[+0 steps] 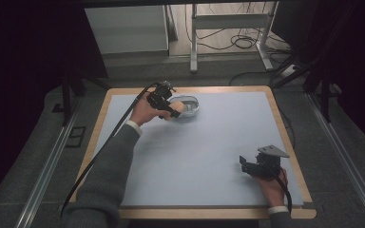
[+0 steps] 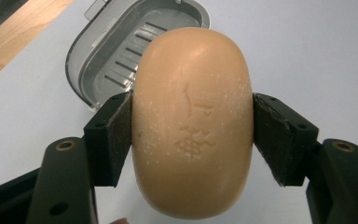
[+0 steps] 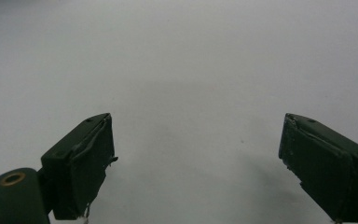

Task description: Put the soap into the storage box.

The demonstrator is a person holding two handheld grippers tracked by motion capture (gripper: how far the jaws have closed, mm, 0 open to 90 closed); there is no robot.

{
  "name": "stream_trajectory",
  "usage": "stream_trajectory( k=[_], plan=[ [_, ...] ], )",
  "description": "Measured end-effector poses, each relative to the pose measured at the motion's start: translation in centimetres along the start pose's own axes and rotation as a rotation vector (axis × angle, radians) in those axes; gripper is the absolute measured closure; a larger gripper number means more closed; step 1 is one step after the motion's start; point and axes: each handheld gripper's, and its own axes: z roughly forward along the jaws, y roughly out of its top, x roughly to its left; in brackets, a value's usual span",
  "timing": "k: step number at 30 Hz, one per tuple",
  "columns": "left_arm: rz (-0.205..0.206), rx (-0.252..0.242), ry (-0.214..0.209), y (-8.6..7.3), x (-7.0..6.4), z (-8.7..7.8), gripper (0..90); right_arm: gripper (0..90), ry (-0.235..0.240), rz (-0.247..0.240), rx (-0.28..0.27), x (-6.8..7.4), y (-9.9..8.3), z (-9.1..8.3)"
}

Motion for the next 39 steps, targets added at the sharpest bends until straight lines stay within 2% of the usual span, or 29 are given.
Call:
stream_trajectory(
  k=[11,21,39],
  plan=[
    [0.021,0.019,0.001,1.6,0.0,1.4,32.9,10.5,0.005,0.006,0.000,-0.1,0.0,0.0],
    [0.028,0.036,0.006,3.0,0.9,2.6,32.9,10.5,0.008,0.012,0.000,-0.1,0.0,0.0],
    [0.047,0.063,0.016,4.2,1.9,3.7,32.9,10.5,0.007,0.013,0.003,-0.1,0.0,0.0]
  ],
)
